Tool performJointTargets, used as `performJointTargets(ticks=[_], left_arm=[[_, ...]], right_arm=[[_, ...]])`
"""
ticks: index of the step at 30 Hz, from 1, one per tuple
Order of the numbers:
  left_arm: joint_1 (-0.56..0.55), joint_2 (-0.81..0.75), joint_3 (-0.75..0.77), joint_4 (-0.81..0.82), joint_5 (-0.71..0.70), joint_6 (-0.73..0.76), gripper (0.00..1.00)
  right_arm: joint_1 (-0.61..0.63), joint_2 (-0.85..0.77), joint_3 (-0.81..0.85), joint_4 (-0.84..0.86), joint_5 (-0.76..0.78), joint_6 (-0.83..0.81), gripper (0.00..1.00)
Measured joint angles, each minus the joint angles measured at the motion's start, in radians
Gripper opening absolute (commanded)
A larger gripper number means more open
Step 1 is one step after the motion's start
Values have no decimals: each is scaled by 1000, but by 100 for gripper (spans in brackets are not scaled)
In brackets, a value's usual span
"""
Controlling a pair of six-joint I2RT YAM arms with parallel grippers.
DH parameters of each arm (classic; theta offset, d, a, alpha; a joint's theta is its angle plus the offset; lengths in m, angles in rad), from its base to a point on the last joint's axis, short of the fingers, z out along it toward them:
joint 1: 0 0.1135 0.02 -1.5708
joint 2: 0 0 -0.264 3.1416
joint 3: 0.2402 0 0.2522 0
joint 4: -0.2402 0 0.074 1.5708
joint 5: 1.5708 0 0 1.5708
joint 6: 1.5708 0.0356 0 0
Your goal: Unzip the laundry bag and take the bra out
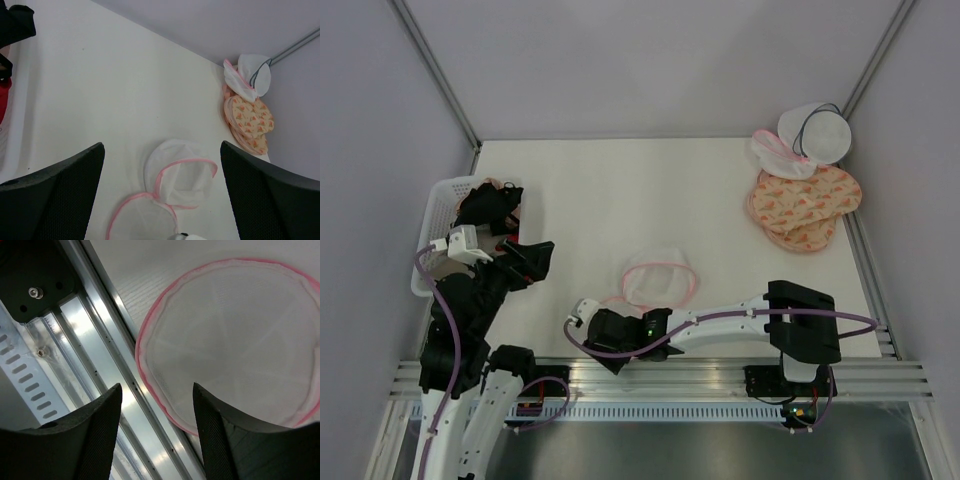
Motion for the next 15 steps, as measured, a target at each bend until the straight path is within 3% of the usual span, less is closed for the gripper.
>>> performJointTargets(ticks=[10,14,15], left_arm=[[0,-12,14,-40,-33,0,100],[0,-13,14,-41,-38,0,100],[0,-14,14,-41,-38,0,100]], right_arm=[[29,160,91,-9,-10,-10,51],[34,172,101,-3,-8,-9,31],[34,176,102,-3,-7,-8,22]])
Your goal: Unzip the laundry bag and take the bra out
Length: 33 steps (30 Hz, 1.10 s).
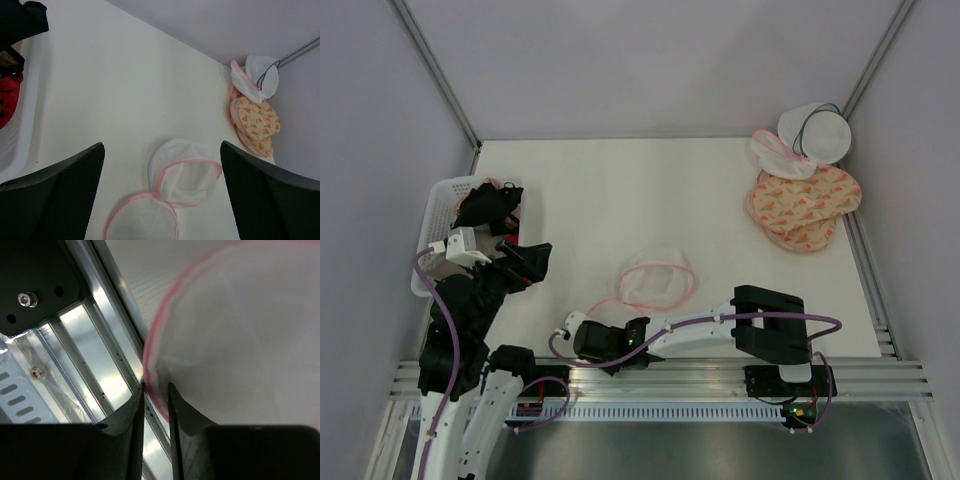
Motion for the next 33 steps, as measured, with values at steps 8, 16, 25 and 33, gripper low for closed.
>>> performJointTargets(ticks=[8,16,25,33], left_arm=[[0,-5,14,-15,-1,0,100],[0,-8,41,-27,2,0,100],[0,-1,41,-34,4,0,100],[0,-1,41,-35,2,0,100]], right_arm=[[0,-21,6,-10,8,2,0],[-52,-382,-110,43,-79,39,0],[-152,-499,-146,135,-105,77,33],[-56,-231,-137,73,-95,51,37]])
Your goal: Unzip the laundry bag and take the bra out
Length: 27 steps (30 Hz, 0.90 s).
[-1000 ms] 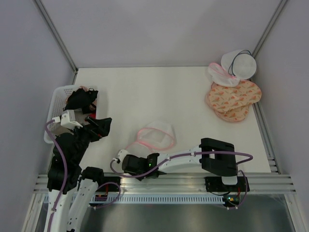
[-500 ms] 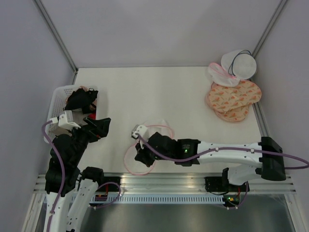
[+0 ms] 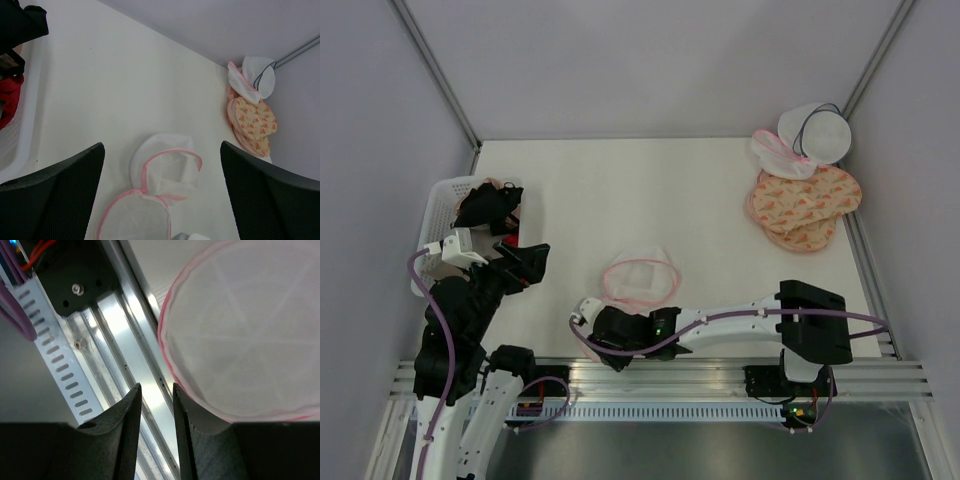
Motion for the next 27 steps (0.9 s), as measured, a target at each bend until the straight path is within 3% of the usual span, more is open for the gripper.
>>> performJointTargets(ticks=[19,27], left_arm=[[0,-9,-14,-6,-4,0,100],[0,-16,-16,-14,-5,0,100]], right_arm=[[48,235,129,-42,78,-35,37],[29,243,138,-43,59,-37,36]])
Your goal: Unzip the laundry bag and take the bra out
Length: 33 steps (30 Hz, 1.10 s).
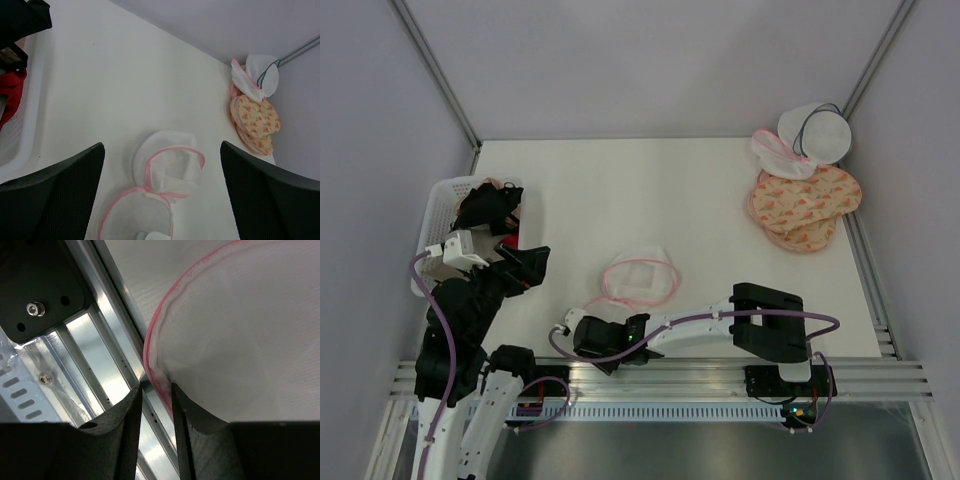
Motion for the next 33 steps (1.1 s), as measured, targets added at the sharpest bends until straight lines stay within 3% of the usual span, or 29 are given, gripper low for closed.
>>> performJointTargets(ticks=[8,15,20,23,26,27,33], left_arm=[[0,0,0,0,0,0,100],[0,0,-2,0,0,0,100],[0,0,-6,-2,1,0,100],[0,0,-6,-3,0,0,100],[0,0,-6,-3,0,0,100],[0,0,-6,-4,0,0,100],[0,-1,-6,-6,0,0,100]], right_arm=[[-42,-5,10,0,-29,-13,36],[-223,2,10,12,36,-48,36],[-255,9,10,43,40,-58,36],[-255,10,9,50,39,-63,32],[-255,10,8,52,38,-66,13],[-255,10,7,53,37,-67,2],[-255,7,4,61,29,-64,1]])
